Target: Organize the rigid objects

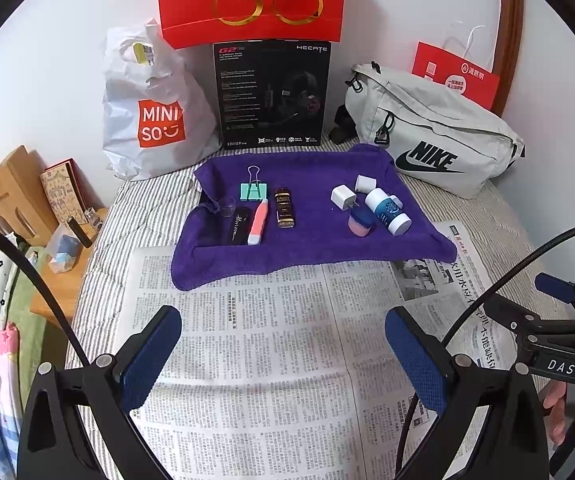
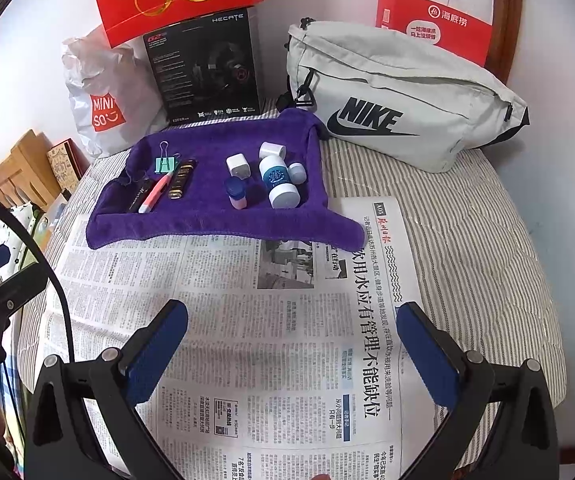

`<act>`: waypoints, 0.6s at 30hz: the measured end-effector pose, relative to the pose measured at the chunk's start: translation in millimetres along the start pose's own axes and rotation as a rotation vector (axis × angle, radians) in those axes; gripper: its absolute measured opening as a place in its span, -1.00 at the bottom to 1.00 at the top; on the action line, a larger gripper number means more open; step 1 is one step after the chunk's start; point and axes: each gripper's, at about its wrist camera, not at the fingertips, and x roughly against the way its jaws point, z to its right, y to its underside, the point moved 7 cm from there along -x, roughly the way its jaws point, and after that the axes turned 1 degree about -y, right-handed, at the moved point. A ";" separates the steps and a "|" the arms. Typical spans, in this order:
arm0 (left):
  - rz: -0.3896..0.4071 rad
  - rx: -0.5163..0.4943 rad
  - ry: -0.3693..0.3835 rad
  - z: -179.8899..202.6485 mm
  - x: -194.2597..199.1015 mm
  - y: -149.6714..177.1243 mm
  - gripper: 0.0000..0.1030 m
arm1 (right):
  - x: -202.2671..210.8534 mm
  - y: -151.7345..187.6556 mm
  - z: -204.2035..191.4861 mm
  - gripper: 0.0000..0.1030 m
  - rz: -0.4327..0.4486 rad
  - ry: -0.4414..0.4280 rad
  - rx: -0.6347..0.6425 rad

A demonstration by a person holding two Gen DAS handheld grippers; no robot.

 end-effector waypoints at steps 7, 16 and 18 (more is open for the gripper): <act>-0.001 0.009 -0.002 -4.4 0.2 -0.7 1.00 | -0.4 -0.3 -0.9 0.99 0.000 -0.001 0.004; -0.012 0.023 -0.001 -8.5 -3.7 0.6 1.00 | -1.9 0.6 -2.6 0.99 -0.005 0.006 0.008; -0.012 0.021 0.001 -8.4 -3.9 0.3 1.00 | -1.7 0.9 -3.0 0.99 -0.005 0.008 0.009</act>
